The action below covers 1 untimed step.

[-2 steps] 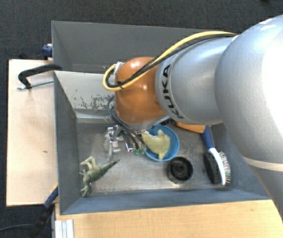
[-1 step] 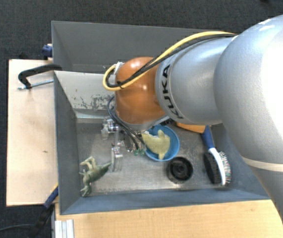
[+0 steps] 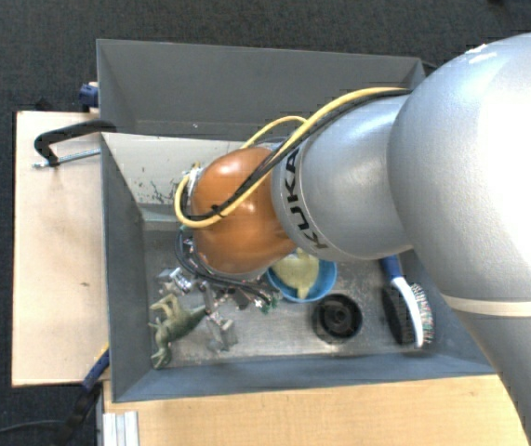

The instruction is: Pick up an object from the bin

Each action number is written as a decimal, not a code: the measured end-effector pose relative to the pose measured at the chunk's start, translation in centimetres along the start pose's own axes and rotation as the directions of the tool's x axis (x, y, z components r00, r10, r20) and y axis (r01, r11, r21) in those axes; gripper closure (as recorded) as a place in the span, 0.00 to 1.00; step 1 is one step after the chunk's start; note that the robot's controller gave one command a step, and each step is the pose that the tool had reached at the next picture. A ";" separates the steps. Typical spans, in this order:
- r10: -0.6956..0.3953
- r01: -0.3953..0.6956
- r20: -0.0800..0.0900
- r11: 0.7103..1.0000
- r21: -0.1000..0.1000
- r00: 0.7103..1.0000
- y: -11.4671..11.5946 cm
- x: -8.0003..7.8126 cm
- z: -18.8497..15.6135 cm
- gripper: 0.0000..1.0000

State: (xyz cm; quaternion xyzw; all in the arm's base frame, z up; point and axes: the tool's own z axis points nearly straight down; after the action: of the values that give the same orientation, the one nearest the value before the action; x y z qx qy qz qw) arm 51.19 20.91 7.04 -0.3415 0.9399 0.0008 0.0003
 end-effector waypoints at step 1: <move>0.004 -0.004 0.008 1.000 0.003 1.000 -0.3 -0.2 -0.2 1.00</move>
Offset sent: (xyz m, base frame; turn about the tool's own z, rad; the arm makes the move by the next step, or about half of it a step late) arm 0.0000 0.0000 0.0000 0.0000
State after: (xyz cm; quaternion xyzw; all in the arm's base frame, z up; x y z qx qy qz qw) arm 51.47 20.81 7.22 -0.3396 0.9406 0.0005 0.0045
